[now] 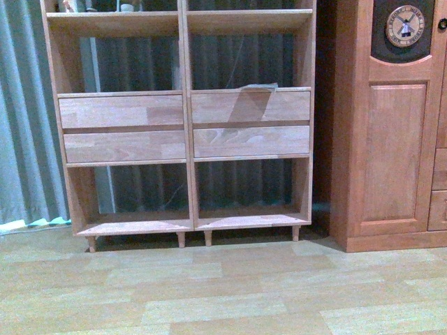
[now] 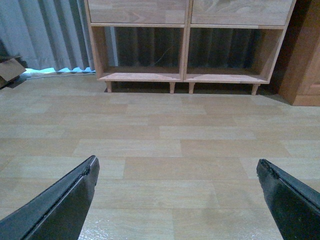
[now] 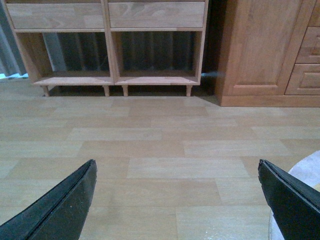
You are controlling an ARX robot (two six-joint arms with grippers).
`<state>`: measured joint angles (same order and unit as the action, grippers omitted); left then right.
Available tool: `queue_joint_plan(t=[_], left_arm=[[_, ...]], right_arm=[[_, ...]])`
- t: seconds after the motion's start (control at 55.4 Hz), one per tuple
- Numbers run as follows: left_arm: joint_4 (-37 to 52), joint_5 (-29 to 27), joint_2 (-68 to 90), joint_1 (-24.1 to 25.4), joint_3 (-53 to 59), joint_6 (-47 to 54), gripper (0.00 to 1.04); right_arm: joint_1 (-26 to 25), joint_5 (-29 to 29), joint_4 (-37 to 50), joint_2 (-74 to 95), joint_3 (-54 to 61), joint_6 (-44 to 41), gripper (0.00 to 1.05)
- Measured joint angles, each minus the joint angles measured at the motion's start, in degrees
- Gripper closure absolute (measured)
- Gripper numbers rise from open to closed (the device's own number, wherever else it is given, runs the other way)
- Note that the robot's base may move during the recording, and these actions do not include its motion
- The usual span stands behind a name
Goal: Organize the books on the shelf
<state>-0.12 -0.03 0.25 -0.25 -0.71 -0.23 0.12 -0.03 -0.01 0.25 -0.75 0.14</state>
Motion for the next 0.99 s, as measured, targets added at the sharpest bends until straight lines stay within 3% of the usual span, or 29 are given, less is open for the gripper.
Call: queue_joint_plan(t=[0.993], left_arm=[[0.0, 0.0, 0.02, 0.0, 0.0, 0.0, 0.07]], right_arm=[[0.0, 0.0, 0.0, 0.0, 0.0, 0.0, 0.07]])
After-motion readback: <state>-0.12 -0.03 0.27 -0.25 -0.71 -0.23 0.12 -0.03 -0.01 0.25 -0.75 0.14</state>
